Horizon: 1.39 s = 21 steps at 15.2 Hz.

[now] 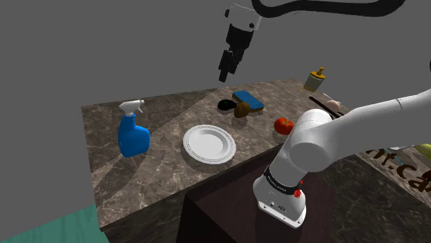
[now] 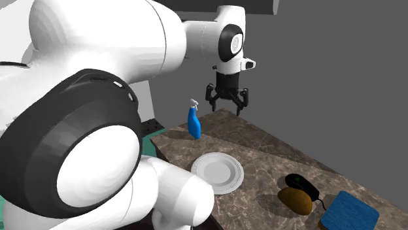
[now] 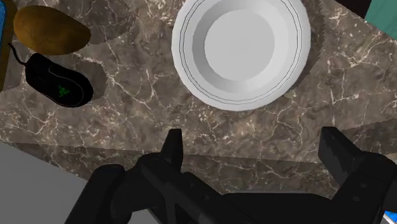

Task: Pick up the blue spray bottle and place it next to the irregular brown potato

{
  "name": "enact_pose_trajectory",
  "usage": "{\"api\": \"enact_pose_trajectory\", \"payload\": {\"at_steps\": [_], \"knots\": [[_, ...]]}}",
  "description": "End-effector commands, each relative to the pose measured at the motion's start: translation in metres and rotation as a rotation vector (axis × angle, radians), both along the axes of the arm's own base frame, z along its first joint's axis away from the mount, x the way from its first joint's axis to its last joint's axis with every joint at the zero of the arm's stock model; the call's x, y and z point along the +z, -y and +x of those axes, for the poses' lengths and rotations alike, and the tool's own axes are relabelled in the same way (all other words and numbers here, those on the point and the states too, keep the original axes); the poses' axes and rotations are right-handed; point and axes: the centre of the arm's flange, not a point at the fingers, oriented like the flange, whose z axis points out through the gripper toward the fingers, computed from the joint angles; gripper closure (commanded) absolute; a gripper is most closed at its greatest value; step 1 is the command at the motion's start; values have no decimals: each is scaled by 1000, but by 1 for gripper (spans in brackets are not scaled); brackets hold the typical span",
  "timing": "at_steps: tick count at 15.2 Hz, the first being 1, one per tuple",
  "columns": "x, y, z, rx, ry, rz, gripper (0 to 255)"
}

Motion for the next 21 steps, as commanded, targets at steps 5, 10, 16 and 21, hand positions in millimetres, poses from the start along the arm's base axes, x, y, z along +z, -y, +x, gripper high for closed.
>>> {"api": "enact_pose_trajectory", "payload": {"at_steps": [5, 10, 16, 21], "knots": [[-54, -18, 39, 232, 78, 68, 0], [-97, -44, 69, 423, 139, 125, 0], [-143, -86, 100, 652, 211, 193, 0], [-178, -127, 120, 843, 272, 249, 0]]}}
